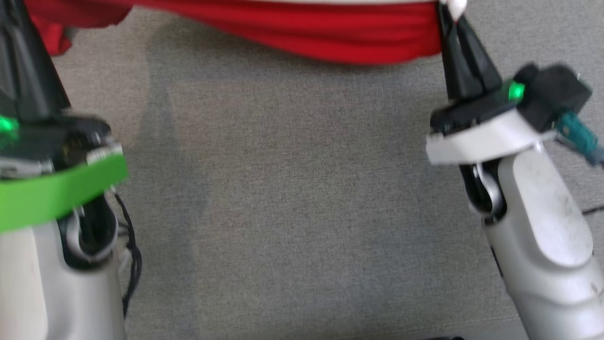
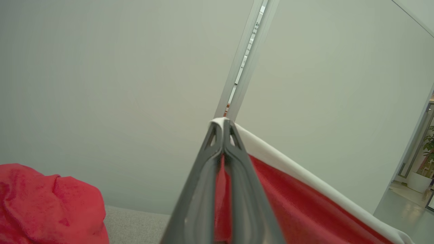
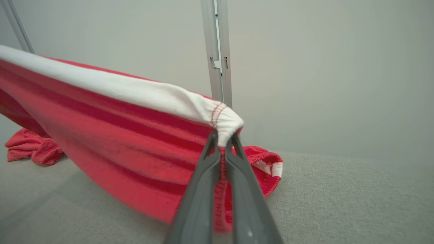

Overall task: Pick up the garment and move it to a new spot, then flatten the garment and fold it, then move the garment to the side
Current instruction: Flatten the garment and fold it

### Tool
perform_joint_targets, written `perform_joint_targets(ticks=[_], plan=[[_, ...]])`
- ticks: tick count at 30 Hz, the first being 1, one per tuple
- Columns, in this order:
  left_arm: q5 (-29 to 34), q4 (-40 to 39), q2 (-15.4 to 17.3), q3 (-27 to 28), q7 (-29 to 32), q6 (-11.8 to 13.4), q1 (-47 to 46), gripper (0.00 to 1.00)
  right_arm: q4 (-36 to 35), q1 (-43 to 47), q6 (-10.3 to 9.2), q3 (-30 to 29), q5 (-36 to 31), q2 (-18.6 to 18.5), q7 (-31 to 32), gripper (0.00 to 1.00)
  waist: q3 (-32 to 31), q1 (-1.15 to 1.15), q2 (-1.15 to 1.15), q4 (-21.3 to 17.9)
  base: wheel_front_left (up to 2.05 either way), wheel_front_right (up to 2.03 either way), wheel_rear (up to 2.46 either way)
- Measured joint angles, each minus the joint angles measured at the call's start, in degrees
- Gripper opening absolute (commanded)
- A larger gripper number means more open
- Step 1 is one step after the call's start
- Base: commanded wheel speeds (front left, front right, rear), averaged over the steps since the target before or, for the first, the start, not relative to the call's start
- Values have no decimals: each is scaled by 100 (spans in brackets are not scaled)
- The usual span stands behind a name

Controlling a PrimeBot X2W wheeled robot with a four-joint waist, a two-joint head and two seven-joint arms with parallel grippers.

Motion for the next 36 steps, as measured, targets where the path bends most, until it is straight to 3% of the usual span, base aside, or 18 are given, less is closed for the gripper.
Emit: perform_joint_targets(ticks=[14, 23, 32, 36], plan=[[-122, -953, -149, -380, 0, -1, 2566, 0, -1021, 2518, 0, -103, 408, -68, 0, 0, -1307, 0, 0, 130, 0, 0, 0], [-77, -1495, -157, -533, 0, -2, 3716, 0, -1597, 3587, 1, -65, 683, -668, 0, 0, -2113, 0, 0, 115, 0, 0, 0], [-70, -871, -145, -676, 0, -3, 3879, 0, -1036, 3762, 0, 220, 958, -765, 0, 0, -2068, 0, 0, -107, 0, 0, 0], [-69, -301, 100, -767, -1, -3, 3391, 0, -654, 3498, 0, 277, 967, -598, 0, 0, -1874, 0, 0, -179, 0, 0, 0]])
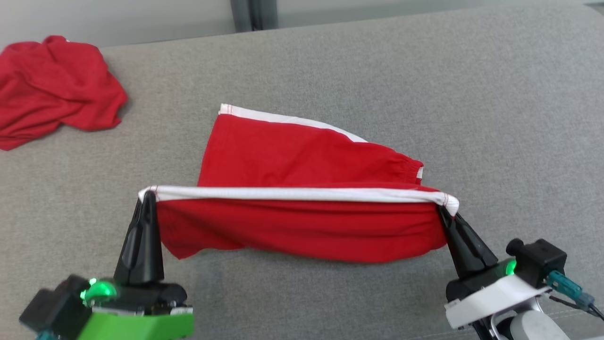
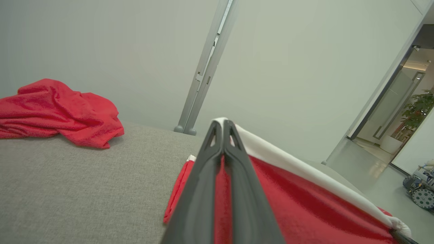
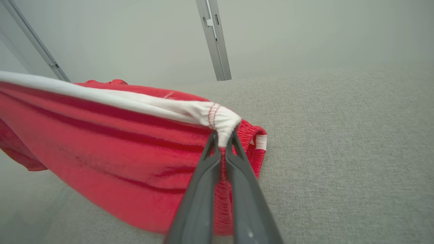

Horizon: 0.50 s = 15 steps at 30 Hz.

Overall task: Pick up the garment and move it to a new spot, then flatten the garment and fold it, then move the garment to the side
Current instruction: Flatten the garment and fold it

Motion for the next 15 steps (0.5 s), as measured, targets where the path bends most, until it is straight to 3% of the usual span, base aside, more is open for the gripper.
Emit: perform_joint_targets(ticks=[10, 15], plan=[[-19, 1790, 799, -628, -1, 0, -1814, 0, 859, -912, 0, -190, -185, 609, 0, 0, 648, 0, 0, -241, 0, 0, 0], [1, 2530, 1003, -824, 0, 0, -2631, 0, 1162, -1280, 0, -305, -312, 842, 0, 0, 957, 0, 0, -421, 0, 0, 0]])
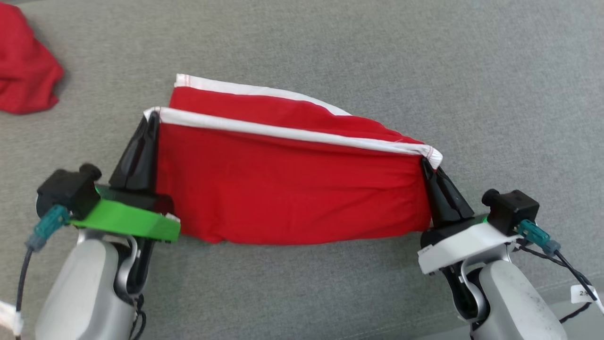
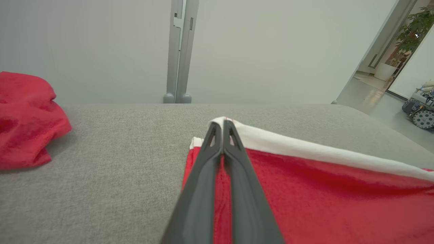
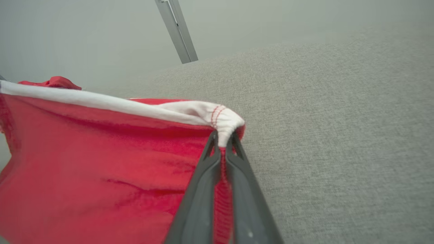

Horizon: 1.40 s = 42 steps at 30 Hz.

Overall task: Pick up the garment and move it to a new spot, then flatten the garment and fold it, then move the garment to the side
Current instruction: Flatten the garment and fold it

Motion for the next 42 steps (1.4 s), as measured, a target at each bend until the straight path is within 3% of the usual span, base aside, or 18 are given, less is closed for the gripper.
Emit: perform_joint_targets(ticks=[9, 25, 27, 28, 29, 30, 42], plan=[[-14, 1120, 181, -321, -1, 0, -920, 0, 413, -433, 0, 30, -54, 231, 0, 0, 392, 0, 0, -305, 0, 0, 0], [-69, 2570, 282, -559, -1, -13, -2076, 0, 666, -889, 0, 290, 119, 275, 0, 0, 626, 0, 0, -554, 0, 0, 0], [-60, 2684, 269, -553, -1, -14, -2132, 1, 684, -906, 0, 291, 151, 278, 0, 41, 612, 0, 0, -553, 0, 0, 0], [-60, 2738, 246, -542, -1, -14, -2156, 38, 689, -906, 0, 282, 157, 279, 0, 68, 597, 0, 0, -549, 0, 0, 0], [-59, 2773, 211, -542, -1, -13, -2164, 65, 681, -904, 0, 274, 158, 279, 0, 91, 577, 0, 0, -544, 0, 0, 0], [-59, 2796, 182, -546, -1, -13, -2164, 100, 670, -900, 0, 263, 157, 280, 0, 100, 558, 0, 0, -538, 0, 0, 0], [-53, 2585, -142, -396, -1, -13, -1607, 100, 279, -255, -1, -252, -270, 278, 0, 100, 76, 0, 0, -370, 0, 0, 0]])
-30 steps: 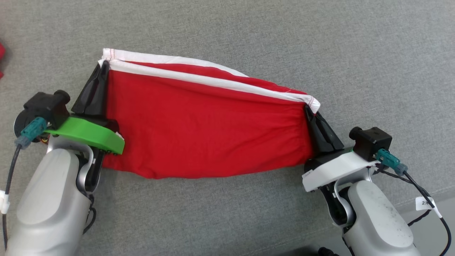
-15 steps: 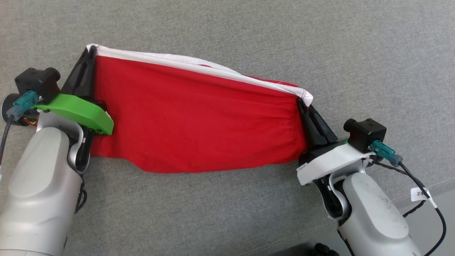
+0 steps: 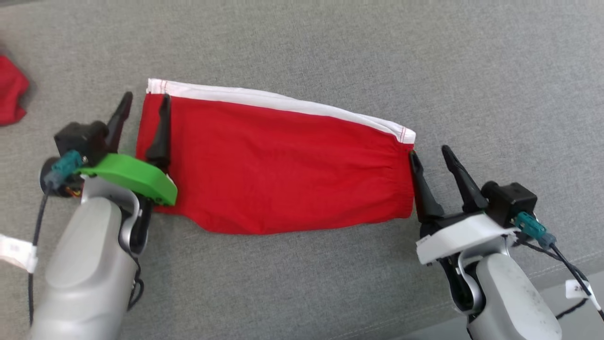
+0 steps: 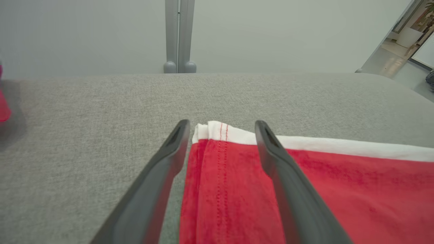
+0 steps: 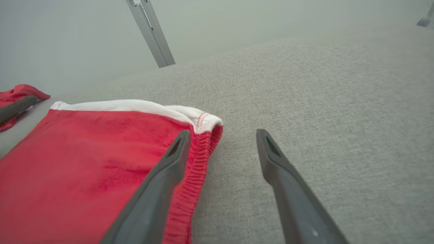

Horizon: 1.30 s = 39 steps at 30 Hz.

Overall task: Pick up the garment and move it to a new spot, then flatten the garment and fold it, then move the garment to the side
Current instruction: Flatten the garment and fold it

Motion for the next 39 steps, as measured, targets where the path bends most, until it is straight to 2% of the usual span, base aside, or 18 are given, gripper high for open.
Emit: perform_joint_targets(ticks=[5, 8, 18, 23, 24, 25, 26, 33, 39], plan=[[-92, -23, -29, -58, 111, 4, 484, 100, -151, 349, 0, -278, -350, 0, 0, 100, -258, 0, 0, 55, 0, 0, 0], [-235, -64, -2, -66, 412, 109, 792, 100, -349, 552, 0, -452, -447, -1, 0, 100, -468, 0, 0, 57, 0, 0, 0], [-444, -125, 100, -1, 1170, 442, 1117, 100, -470, 656, 0, -409, -445, -2, 0, 100, -654, 0, 0, -101, 0, 0, 0], [-621, -250, 135, -23, 1616, 454, 1188, 100, -498, 672, 0, -388, -424, -2, 0, 100, -647, 0, 0, -147, 0, 0, 0], [-622, -296, 148, -31, 1663, 455, 1197, 62, -500, 674, 0, -392, -424, -1, 0, 100, -646, 0, 0, -150, 0, 0, 0], [-623, -330, 157, -38, 1691, 461, 1216, 34, -505, 674, 0, -397, -424, -2, 0, 100, -645, 0, 0, -152, 0, 0, 0], [-621, -364, 167, -63, 1717, 466, 1235, 0, -514, 674, 0, -398, -424, -2, 0, 100, -646, 0, 0, -154, 0, 0, 0], [-625, -683, 153, -145, 1760, 512, 1396, 0, -548, 673, 0, -402, -424, -1, 0, 100, -684, 0, 0, -113, 0, 0, 0], [-705, -1082, 133, -53, 1600, 668, 1746, 0, -537, 682, 0, -460, -448, 0, 0, 100, -781, 0, 0, 15, 0, 0, 0]])
